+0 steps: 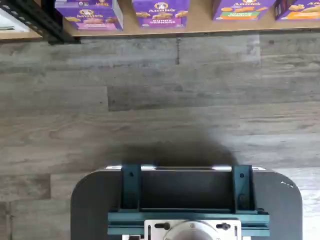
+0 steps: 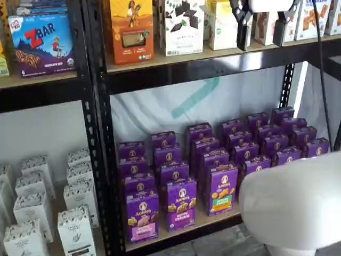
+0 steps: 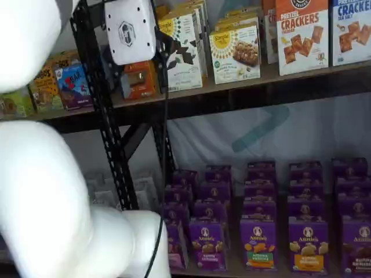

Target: Pick up the purple box with a pink patch in the middle, on the bottom shelf, the first box from the left

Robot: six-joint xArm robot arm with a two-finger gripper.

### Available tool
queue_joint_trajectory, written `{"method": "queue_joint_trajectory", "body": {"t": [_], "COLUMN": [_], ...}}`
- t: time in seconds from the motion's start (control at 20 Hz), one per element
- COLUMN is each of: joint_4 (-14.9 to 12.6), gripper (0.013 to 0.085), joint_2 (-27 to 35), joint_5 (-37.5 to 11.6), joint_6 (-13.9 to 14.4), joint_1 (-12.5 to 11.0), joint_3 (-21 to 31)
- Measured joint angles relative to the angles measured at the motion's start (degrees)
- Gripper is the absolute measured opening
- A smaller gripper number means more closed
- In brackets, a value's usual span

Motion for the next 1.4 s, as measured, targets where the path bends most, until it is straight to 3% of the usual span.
{"method": "queue_joint_trajectory", "body": {"t": [0.1,0.6,1.0,1.4], "joint_4": [-1.3,0.5,1.7,2.4], "gripper": [0.0850,0.0850,0.0850,0.0850], "joint_2": [0.7,0.0,-2.4,-4.4], "joint_5": [1.2,-0.6,-7.5,-15.7], "joint_6": [0.6,-0.1,-0.3,1.8], "joint_1": [1.3,-0.3,-0.6,1.8], "joint_3": [-0.6,1.4,9.3,19.1]}}
